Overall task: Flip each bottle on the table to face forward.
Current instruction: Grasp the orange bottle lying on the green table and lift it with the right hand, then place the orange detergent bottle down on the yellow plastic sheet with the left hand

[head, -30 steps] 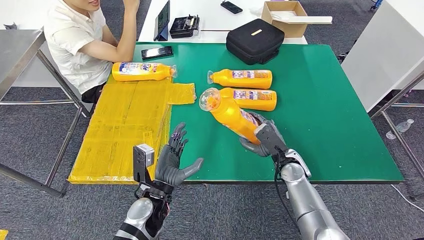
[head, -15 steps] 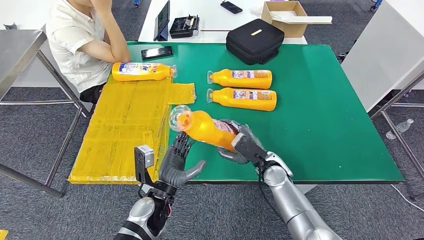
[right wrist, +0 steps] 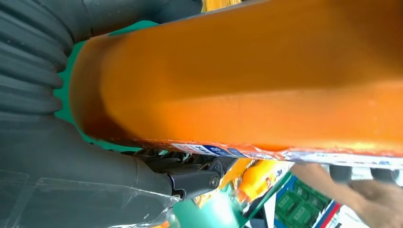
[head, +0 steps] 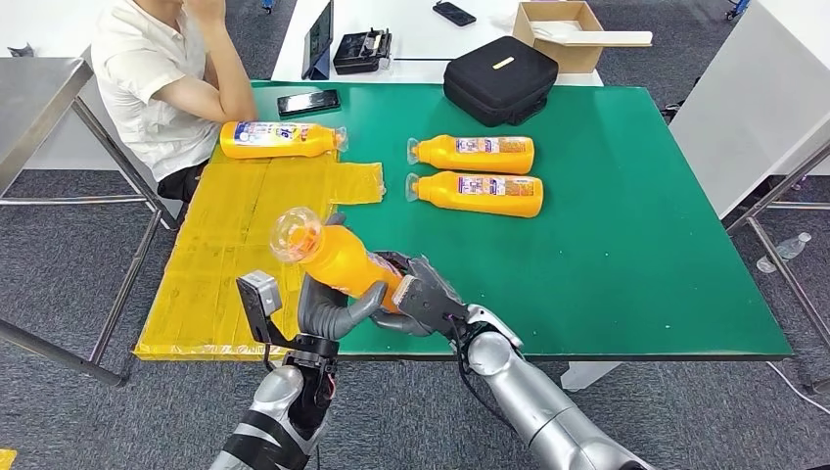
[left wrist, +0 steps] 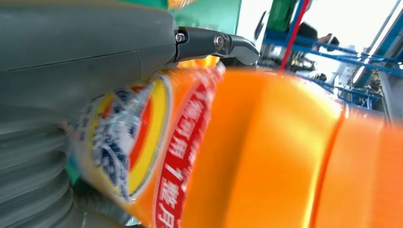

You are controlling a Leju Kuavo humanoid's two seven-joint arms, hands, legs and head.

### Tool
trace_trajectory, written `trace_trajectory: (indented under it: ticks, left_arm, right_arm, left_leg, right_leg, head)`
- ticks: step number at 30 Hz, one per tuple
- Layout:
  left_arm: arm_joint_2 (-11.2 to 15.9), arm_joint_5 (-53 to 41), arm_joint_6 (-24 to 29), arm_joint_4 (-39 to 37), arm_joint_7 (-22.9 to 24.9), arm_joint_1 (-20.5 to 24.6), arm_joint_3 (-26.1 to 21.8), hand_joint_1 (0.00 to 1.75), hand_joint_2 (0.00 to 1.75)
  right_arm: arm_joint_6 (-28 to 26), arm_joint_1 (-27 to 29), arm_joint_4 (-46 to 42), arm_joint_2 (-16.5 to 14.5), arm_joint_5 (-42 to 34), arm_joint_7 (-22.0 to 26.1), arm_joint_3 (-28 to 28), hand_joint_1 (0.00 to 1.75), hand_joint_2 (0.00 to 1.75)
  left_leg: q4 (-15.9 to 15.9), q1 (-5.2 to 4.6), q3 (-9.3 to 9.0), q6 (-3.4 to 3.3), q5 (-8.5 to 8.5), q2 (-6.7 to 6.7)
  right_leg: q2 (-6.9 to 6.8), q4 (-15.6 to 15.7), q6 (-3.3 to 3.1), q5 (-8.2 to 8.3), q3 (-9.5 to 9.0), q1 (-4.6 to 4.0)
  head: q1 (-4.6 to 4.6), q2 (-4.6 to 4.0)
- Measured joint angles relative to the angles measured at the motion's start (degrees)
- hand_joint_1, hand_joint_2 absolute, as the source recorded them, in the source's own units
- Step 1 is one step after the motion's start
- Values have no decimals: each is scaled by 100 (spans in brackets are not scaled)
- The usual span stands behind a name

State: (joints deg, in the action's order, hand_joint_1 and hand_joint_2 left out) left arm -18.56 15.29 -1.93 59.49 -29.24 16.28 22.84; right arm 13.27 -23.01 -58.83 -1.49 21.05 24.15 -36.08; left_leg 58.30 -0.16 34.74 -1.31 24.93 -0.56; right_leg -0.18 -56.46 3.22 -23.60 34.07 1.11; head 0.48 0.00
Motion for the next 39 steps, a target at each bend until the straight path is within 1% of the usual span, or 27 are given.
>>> trace_trajectory:
  ticks: [1,2,5,6,10,13,18,19,21,23,24,27,28,35,37,39]
  left_arm:
    - [0,-83,58,13,-20,-4,-12,0,175]
    - [0,-100,80,25,-16,-7,-25,7,175]
    - [0,141,-19,35,84,-12,-64,137,175]
    - [0,224,-53,34,105,-10,-72,175,175]
    - [-2,329,-70,33,76,-7,-76,175,175]
    - [-2,336,-65,33,63,-7,-78,175,175]
    - [-2,211,26,33,-23,-7,-84,175,175]
    - [-2,201,34,33,-27,-7,-85,175,175]
    - [-2,183,47,33,-34,-8,-89,175,175]
    - [-2,169,56,33,-37,-8,-93,175,175]
    - [-2,163,64,33,-37,-8,-95,175,175]
    - [-2,140,108,35,-41,-8,-104,175,175]
    - [-2,122,127,38,-43,-9,-111,175,175]
    - [-2,-21,227,128,-79,-15,-175,175,175]
    - [-2,-474,504,179,-86,-20,-185,175,175]
    - [2,-1467,949,298,30,-37,-220,175,175]
  right_arm:
    - [-5,4,-2,-2,-4,-16,-45,175,175]
    - [-7,7,-3,-2,-12,-33,-84,175,175]
    - [-8,6,-4,0,-78,-84,-173,175,175]
    - [-10,2,-1,1,-112,-96,-189,175,175]
    - [-40,-9,27,3,-186,-105,-227,174,175]
    - [-71,-13,36,4,-186,-105,-246,170,175]
    - [-95,-12,44,2,-187,-105,-266,169,175]
    - [-96,-11,47,2,-187,-105,-271,167,175]
    - [-98,-9,52,1,-186,-105,-282,156,175]
    - [-102,-7,54,-1,-186,-105,-286,144,175]
    - [-105,-7,56,-1,-186,-107,-287,125,175]
    - [-158,-1,73,-13,-178,-121,-287,24,175]
    - [-185,3,81,-21,-169,-131,-287,6,175]
    - [-313,51,145,-36,-110,-189,-287,0,175]
    - [-487,104,159,-54,15,-260,-277,0,175]
    - [-780,246,166,-92,280,-338,-228,0,175]
  left_leg:
    - [0,0,0,0,0,0]
    - [0,0,0,0,0,0]
    - [0,1,0,0,0,0]
    - [0,1,0,0,0,1]
    - [0,1,0,0,-1,0]
    - [0,1,0,0,-1,0]
    - [0,1,0,0,0,0]
    - [0,1,0,0,0,0]
    - [0,1,0,0,0,1]
    - [0,1,0,0,0,1]
    - [0,1,0,0,0,1]
    - [0,1,-1,0,-1,1]
    - [0,1,-1,0,-1,1]
    - [0,1,0,0,0,1]
    - [0,1,0,0,0,0]
    - [0,1,1,0,0,-2]
  right_leg:
    - [0,0,0,0,1,0]
    - [0,0,0,0,1,-1]
    - [0,0,0,0,2,-1]
    - [1,0,0,0,2,-1]
    - [0,0,0,0,1,-1]
    - [0,0,0,0,1,0]
    - [0,0,0,0,2,0]
    - [0,0,0,0,2,-1]
    - [1,0,0,0,2,-1]
    - [1,0,0,0,2,-1]
    - [1,0,0,0,2,-1]
    - [1,0,0,0,1,-1]
    - [1,0,0,0,1,-1]
    - [0,0,0,0,2,0]
    - [0,0,0,0,2,-1]
    - [-2,0,0,0,2,-1]
  head:
    - [0,0]
    - [0,0]
    - [0,0]
    - [0,0]
    - [0,0]
    - [1,0]
    - [-1,0]
    - [-1,0]
    - [-1,0]
    - [0,0]
    - [0,0]
    - [0,0]
    - [-1,0]
    - [0,0]
    - [0,0]
    - [-1,0]
